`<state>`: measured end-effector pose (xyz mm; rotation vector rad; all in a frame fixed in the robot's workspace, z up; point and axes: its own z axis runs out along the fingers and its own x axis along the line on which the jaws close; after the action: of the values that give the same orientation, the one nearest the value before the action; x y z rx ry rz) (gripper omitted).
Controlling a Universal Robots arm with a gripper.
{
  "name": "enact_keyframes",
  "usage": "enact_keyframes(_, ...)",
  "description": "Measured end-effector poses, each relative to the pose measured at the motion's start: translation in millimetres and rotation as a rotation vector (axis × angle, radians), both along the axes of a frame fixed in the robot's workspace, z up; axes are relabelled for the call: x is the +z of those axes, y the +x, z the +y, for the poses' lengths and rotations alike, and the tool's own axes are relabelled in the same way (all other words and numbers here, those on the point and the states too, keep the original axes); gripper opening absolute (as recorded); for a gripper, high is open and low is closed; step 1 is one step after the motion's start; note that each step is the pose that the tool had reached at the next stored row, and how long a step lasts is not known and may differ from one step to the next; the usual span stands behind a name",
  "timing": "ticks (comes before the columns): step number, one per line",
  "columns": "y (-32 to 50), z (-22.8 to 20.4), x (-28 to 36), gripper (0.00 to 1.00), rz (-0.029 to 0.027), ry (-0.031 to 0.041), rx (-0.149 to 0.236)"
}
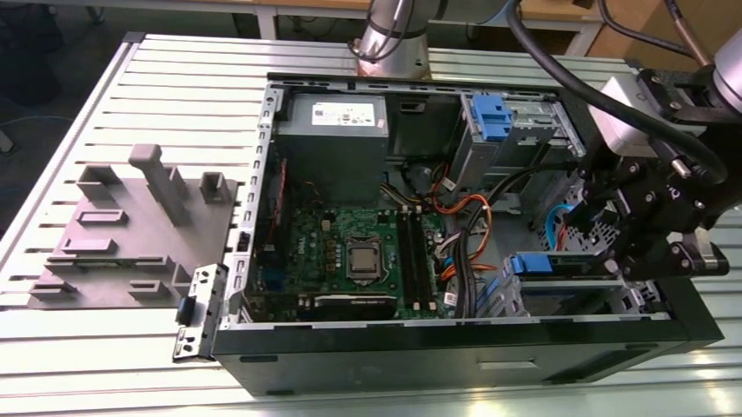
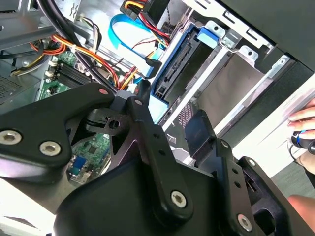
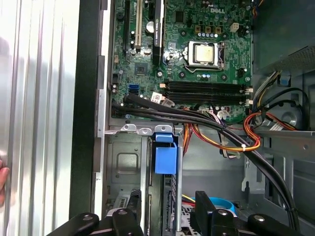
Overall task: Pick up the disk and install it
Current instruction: 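Insert the first disk wire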
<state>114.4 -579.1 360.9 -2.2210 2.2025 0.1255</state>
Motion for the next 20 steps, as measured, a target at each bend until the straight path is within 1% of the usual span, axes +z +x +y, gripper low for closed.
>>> enact_keyframes(4,0.0,0.3,1.0,0.56,0.0,0.0002,0.0)
enact_keyframes(6,0.0,1.0,1.1,0.56,0.0,0.003,0.0)
enact_keyframes(9,0.0,3.4,1.1,0.56,0.0,0.0078,0.0)
enact_keyframes(15,0.2,8.5,1.1,0.56,0.0001,0.0093,0.0)
enact_keyframes(20,6.0,9.0,1.0,0.56,0.0004,0.0095,0.0)
